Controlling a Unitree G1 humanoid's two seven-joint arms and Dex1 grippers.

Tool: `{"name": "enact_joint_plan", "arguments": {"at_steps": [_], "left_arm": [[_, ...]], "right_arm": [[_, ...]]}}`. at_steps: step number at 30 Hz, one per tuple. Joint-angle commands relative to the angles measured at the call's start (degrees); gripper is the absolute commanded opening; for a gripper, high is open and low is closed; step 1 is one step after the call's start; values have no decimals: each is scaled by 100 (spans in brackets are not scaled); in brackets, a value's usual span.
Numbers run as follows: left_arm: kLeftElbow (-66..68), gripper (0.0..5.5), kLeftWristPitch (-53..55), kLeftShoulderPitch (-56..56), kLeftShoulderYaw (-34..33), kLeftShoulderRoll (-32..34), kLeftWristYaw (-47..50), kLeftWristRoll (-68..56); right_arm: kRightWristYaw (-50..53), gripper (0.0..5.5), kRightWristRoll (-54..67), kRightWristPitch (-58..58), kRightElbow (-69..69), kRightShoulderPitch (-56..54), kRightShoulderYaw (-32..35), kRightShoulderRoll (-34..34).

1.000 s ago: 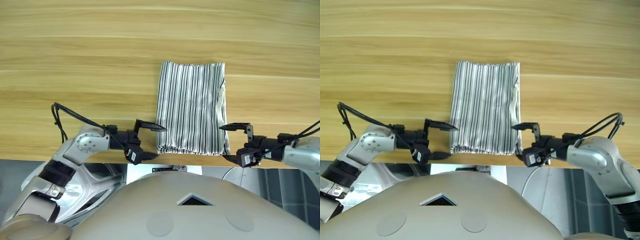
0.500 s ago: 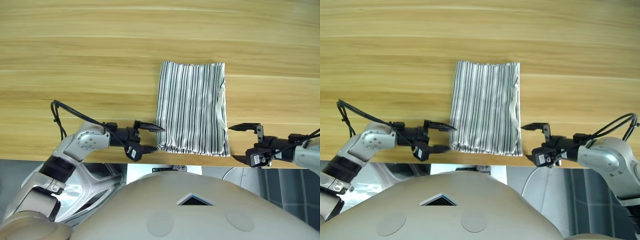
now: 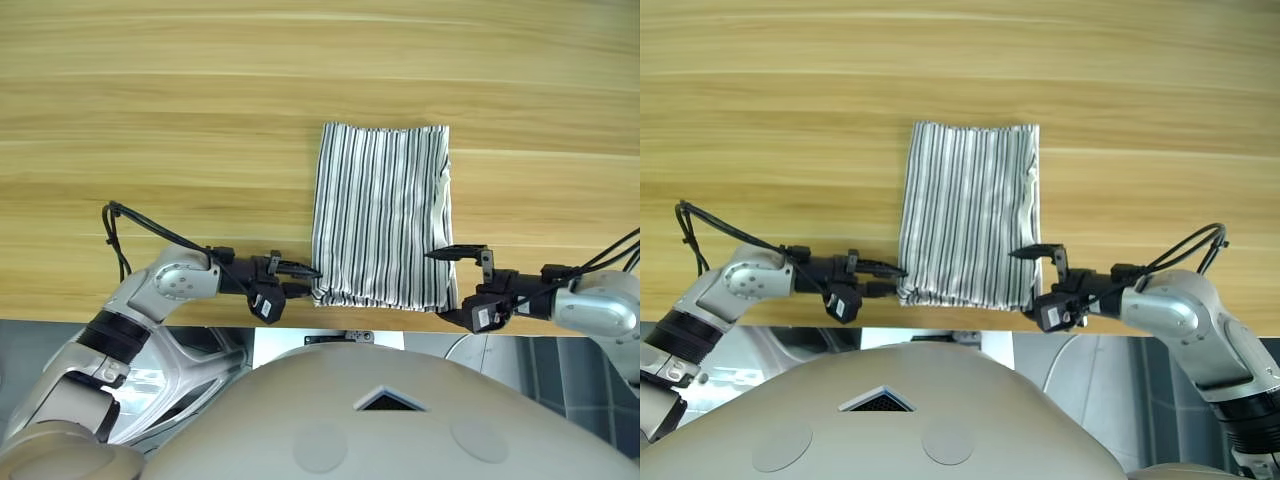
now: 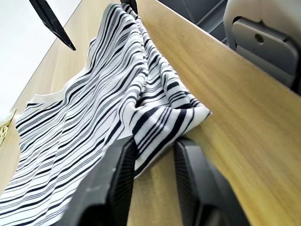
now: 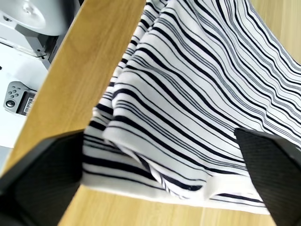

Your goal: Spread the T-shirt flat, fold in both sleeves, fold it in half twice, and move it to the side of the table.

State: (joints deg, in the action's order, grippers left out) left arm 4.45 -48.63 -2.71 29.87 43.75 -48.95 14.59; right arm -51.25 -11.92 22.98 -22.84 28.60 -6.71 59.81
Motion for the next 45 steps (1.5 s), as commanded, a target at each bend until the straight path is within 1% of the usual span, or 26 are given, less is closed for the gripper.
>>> {"name": "enact_joint_plan", "arguments": {"at_steps": [1,8,10,11,13,14,16,19,24,29,31,34,37,43,45], "left_arm": [[111,125,127,1,32,81,2,273],[105,125,117,-32,44,81,96,304],[88,125,119,-46,48,78,110,303],[84,125,119,-50,50,76,114,304],[74,125,123,-53,58,65,122,312],[71,125,122,-55,60,61,127,314],[70,125,121,-60,66,61,145,321],[80,125,115,-54,88,60,163,329],[66,125,124,-54,100,52,192,331],[82,125,112,-34,114,25,223,352],[80,125,124,-25,128,13,220,343],[85,125,129,-14,144,-10,226,339],[80,125,131,-3,148,-19,230,335],[46,125,125,-8,156,-14,226,327],[48,125,124,-1,161,-20,225,322]], "right_arm": [[-92,447,-352,-201,198,72,-203,31],[-106,305,-378,-252,284,57,-165,123],[-66,273,-382,-286,353,53,-66,155],[-43,245,-371,-291,383,55,-12,169],[20,219,-328,-285,422,118,152,193],[32,189,-290,-279,411,183,267,224],[91,156,-245,-241,421,278,450,231],[70,98,0,-206,174,539,745,254],[16,4,134,-159,23,651,832,198],[-9,4,121,-145,-11,609,736,148],[65,4,86,-331,99,482,761,64],[89,47,-38,-509,287,361,715,21],[69,103,-168,-546,273,392,742,52],[46,103,-392,-411,295,503,682,118],[8,137,-382,-407,240,538,693,131]]}}
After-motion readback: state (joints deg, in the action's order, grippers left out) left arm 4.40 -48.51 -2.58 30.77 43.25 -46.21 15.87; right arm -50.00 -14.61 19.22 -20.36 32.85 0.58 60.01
